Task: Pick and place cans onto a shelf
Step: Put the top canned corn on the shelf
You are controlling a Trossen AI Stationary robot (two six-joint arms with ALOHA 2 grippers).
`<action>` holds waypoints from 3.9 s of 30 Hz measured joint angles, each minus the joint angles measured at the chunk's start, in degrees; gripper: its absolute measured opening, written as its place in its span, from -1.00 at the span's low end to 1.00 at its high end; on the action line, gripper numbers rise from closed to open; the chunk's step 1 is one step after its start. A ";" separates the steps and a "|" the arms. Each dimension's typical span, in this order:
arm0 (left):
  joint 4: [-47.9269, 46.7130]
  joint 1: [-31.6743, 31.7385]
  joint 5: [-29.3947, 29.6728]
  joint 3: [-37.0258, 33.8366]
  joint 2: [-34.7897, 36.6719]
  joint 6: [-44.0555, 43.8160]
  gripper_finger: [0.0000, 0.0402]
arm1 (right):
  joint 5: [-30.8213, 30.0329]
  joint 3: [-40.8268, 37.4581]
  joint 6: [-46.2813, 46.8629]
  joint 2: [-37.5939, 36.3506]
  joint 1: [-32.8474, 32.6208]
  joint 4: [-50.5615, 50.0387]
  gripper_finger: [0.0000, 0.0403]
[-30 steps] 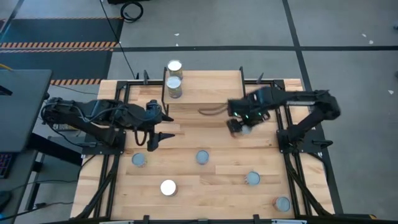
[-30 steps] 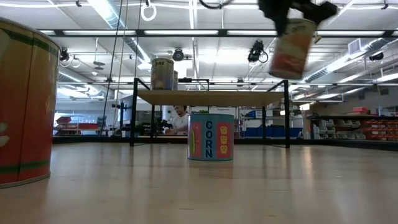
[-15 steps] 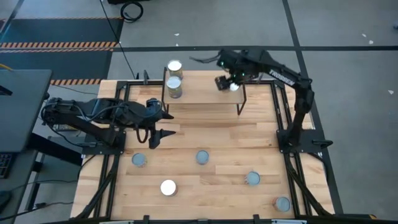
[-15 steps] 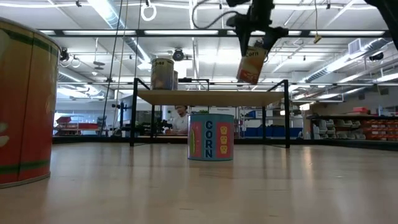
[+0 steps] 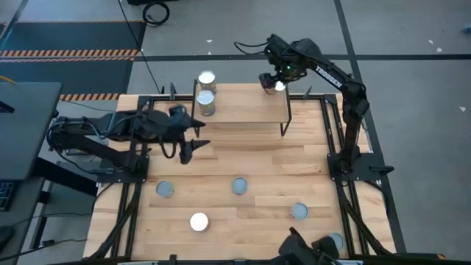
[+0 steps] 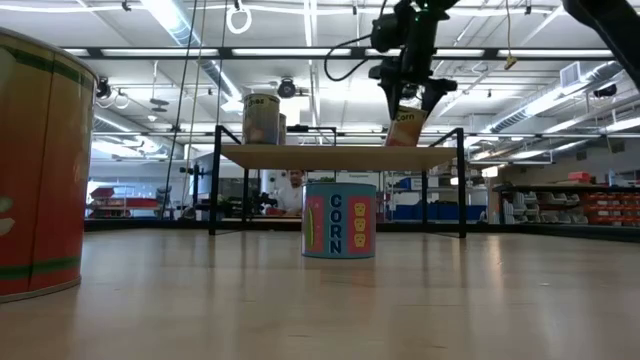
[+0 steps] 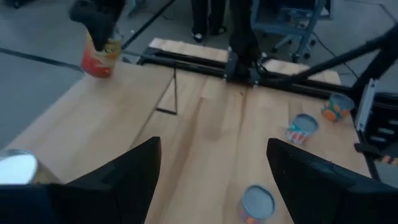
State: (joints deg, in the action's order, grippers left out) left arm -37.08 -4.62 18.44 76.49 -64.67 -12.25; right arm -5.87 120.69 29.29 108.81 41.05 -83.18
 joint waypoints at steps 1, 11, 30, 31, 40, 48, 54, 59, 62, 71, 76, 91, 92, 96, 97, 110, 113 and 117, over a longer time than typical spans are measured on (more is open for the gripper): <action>-0.37 0.53 -0.05 -0.02 0.34 0.06 0.48 | 0.69 -0.02 -0.12 0.34 0.34 -0.39 0.67; -0.55 4.26 0.94 -0.02 3.27 1.69 0.48 | 1.95 -0.07 -0.47 1.25 1.40 3.68 0.75; -1.92 3.31 1.03 -0.02 5.21 -0.30 0.48 | -0.15 0.02 -0.93 -0.31 0.02 2.34 0.76; -1.92 3.17 1.05 -0.02 5.21 -0.35 0.48 | -1.08 0.02 -0.81 -0.99 -0.28 1.54 0.76; -1.84 3.14 1.05 -0.02 5.71 -0.94 0.48 | -9.48 0.04 1.03 -10.92 -13.93 -5.98 0.76; -2.23 3.14 1.07 -0.02 5.95 -1.05 0.48 | -13.13 0.08 10.64 -15.44 -44.33 -5.66 0.76; -1.08 3.10 1.06 -0.02 7.21 -4.55 0.48 | -23.35 0.08 24.09 -14.31 -59.05 -5.58 0.76; 5.18 2.91 1.06 -0.02 8.99 -7.00 0.48 | -29.45 0.06 25.97 -14.53 -62.10 -4.41 0.76; 8.85 2.11 1.07 -0.02 9.34 -7.03 0.48 | -31.00 0.06 23.04 -15.57 -59.21 -4.28 0.76; 15.82 -0.16 1.09 -0.02 9.17 -7.63 0.48 | -29.46 0.08 7.74 -16.15 -32.05 -2.62 0.53; 16.20 -1.23 3.12 -0.02 9.10 -11.00 0.48 | -20.25 -1.54 -10.05 -14.19 -15.03 4.47 0.04; 16.11 -2.76 10.67 0.00 3.78 -15.65 0.48 | 6.40 -1.91 -25.09 -3.21 4.34 8.73 -0.96; 16.12 -2.78 10.75 0.00 3.83 -15.63 0.48 | 6.72 -1.91 -25.26 -2.89 4.44 8.97 -0.97; 16.09 -2.77 12.30 0.00 3.81 -15.24 0.48 | 7.87 -1.97 -25.10 -2.11 4.49 11.55 -0.96; 16.11 -2.76 12.67 0.00 3.83 -14.80 0.48 | 7.91 -1.97 -25.08 -1.85 4.49 11.73 -0.96; 16.08 -2.69 12.87 0.00 3.92 -13.43 0.48 | 6.85 -1.84 -23.33 -1.19 4.65 9.57 -0.98; 16.08 -2.69 12.86 0.00 3.92 -12.82 0.48 | 4.84 -1.91 -23.24 -1.65 4.62 8.53 -0.98; 16.07 -2.74 12.85 0.00 3.92 -12.65 0.48 | 4.61 -1.97 -23.29 -1.94 4.62 7.96 -0.99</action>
State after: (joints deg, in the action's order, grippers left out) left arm -21.01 -7.35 31.29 76.49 -60.75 -24.91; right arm -1.26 118.72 6.00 106.87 45.67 -75.22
